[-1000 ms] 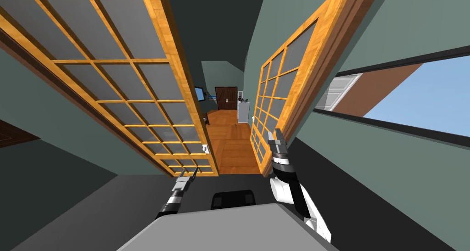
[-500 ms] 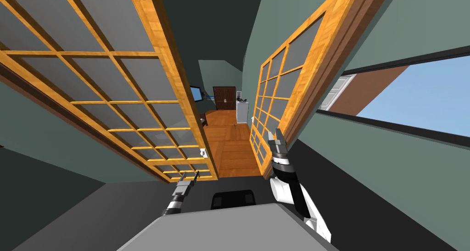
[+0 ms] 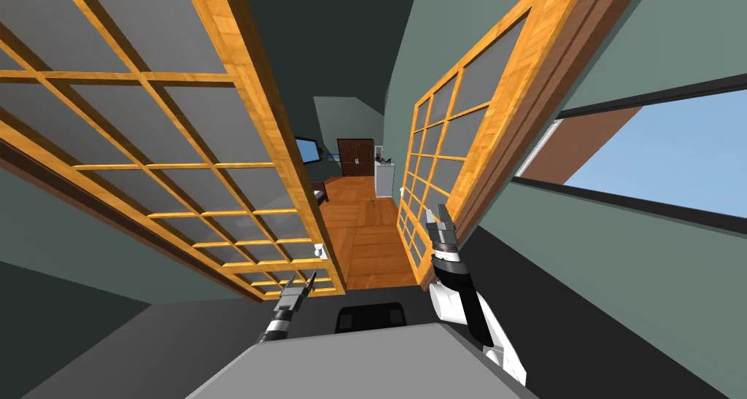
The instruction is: Push the door open
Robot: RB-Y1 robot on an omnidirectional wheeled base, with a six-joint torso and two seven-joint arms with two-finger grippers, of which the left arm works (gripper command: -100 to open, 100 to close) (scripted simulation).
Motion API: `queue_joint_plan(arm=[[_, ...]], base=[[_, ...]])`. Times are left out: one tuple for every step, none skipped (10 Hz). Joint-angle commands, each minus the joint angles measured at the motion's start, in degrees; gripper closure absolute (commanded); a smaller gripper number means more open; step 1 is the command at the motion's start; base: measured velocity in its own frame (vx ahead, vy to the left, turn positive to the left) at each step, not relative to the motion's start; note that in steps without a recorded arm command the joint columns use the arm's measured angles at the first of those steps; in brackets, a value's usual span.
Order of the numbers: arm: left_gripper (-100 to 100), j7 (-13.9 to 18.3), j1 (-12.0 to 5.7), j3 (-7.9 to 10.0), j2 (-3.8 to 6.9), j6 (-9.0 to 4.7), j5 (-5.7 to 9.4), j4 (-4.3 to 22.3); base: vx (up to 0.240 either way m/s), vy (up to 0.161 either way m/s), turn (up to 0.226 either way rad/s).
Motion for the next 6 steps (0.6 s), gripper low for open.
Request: queue_joint_plan(arm=[[-100,-0.4,-0.38,0.07,-0.06,0.32,0.05,0.2],[-100,-0.6,-0.63,0.12,-0.23,0.49,0.09,0.4],[-100,-0.8,-0.87,0.17,-0.49,0.65,0.12,0.6],[-100,-1.0,-1.18,0.24,-0.98,0.86,0.17,0.8],[-100,-1.0,-1.18,0.24,-0.98,0.86,0.17,0.8],[-100,-1.0,-1.18,0.24,-0.98,0.86,0.17,0.8]], base=[[0.207,0.018,-0.023],[0.217,-0.004,-0.028],[0.214,-0.018,-0.026],[0.213,0.011,-0.054],[0.135,0.017,-0.001],[0.045,0.005,0.031]])
